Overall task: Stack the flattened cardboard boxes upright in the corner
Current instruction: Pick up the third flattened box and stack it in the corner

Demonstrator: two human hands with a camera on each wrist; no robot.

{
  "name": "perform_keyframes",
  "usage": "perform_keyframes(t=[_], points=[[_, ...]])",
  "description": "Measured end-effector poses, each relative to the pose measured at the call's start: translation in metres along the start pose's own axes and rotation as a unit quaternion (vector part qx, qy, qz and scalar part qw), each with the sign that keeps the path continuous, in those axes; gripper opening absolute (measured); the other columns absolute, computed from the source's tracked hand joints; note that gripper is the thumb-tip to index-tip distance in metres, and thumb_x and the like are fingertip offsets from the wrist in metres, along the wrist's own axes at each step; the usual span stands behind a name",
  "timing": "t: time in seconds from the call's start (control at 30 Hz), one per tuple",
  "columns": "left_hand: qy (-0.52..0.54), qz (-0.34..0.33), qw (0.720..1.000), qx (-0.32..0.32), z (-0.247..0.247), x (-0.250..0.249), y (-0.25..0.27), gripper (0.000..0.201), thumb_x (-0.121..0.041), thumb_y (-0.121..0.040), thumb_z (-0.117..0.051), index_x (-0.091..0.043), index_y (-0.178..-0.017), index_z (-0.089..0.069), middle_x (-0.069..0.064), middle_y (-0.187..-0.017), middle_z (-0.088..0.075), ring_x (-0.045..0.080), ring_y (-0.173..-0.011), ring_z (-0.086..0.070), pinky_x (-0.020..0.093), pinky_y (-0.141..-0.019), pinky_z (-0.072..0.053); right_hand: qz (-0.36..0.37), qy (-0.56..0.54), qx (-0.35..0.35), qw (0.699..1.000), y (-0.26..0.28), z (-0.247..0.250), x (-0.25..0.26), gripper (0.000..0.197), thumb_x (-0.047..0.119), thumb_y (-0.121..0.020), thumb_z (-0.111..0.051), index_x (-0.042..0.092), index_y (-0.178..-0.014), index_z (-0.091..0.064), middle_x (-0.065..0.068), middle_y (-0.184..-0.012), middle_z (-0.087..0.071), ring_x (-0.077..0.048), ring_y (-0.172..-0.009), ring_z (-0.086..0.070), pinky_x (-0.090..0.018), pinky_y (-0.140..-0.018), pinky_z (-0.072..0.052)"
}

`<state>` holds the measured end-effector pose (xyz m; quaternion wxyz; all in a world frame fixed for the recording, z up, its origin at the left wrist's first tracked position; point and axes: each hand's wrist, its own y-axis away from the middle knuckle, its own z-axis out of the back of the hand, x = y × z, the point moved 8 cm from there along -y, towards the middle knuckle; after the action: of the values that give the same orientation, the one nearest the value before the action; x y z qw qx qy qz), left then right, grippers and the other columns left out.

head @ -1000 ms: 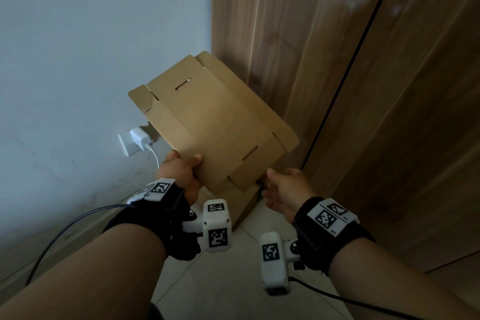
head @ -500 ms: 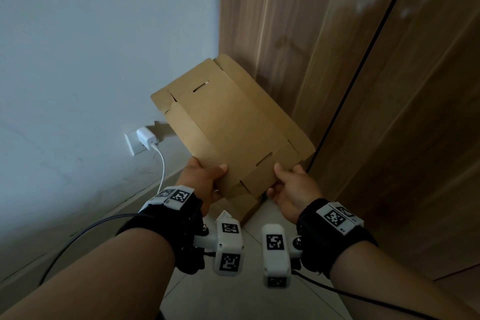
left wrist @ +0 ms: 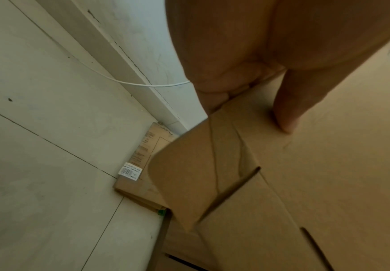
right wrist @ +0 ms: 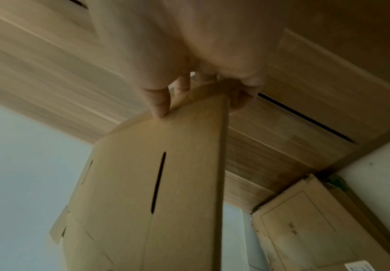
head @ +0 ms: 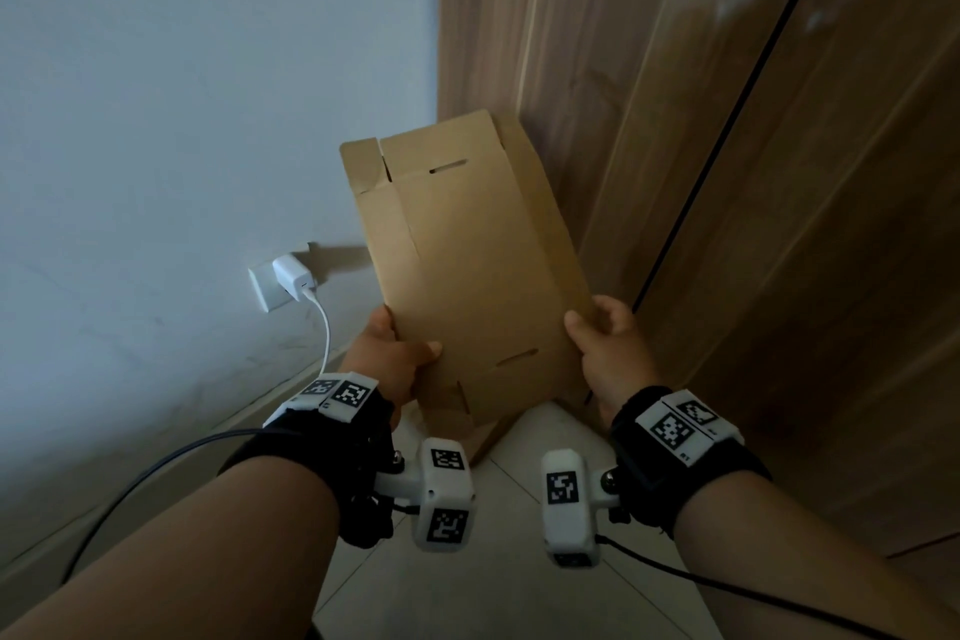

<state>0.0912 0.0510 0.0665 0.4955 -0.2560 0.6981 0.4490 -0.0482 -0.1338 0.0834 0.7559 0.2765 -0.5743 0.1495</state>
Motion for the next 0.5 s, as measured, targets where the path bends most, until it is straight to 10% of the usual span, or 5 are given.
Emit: perform_keyframes(t=[0.27, 0.37, 0.5], points=[[-0.018, 0.019, 0.999, -0.031, 0.020, 0.013, -0.019, 0.041, -0.002, -0.074, -0.059, -0.030, -0.102, -0.050, 0.014, -0.117, -0.062, 0.040, -0.105, -0.060, 0.061, -0.086, -0.050, -0.011, 0.059, 0.109, 0.992, 0.009, -0.034, -0.005, 0.056, 0.050, -0.094, -0.034, 0.020, -0.140, -0.043, 0.004, -0.140, -0.048, -0.017, -0.133, -0.041, -0.038, -0.115, -0.029], [-0.029, 0.023, 0.999, -0.036, 0.023, 0.015, -0.023, 0.036, -0.004, -0.074, -0.059, -0.032, -0.095, -0.051, 0.013, -0.115, -0.063, 0.040, -0.103, -0.061, 0.061, -0.084, -0.051, 0.009, 0.094, 0.136, 0.986, 0.010, -0.040, -0.003, 0.048, 0.042, -0.095, -0.040, 0.019, -0.137, -0.047, 0.006, -0.123, -0.053, -0.013, -0.120, -0.047, -0.027, -0.101, -0.036], [-0.046, 0.020, 0.998, -0.028, 0.023, 0.016, -0.024, 0.040, -0.006, -0.076, -0.059, -0.027, -0.109, -0.050, 0.013, -0.117, -0.063, 0.039, -0.104, -0.061, 0.059, -0.086, -0.051, -0.002, 0.086, 0.138, 0.987, 0.002, -0.045, -0.014, 0.044, 0.038, -0.094, -0.045, 0.014, -0.130, -0.054, -0.005, -0.121, -0.063, -0.024, -0.117, -0.057, -0.042, -0.106, -0.043]])
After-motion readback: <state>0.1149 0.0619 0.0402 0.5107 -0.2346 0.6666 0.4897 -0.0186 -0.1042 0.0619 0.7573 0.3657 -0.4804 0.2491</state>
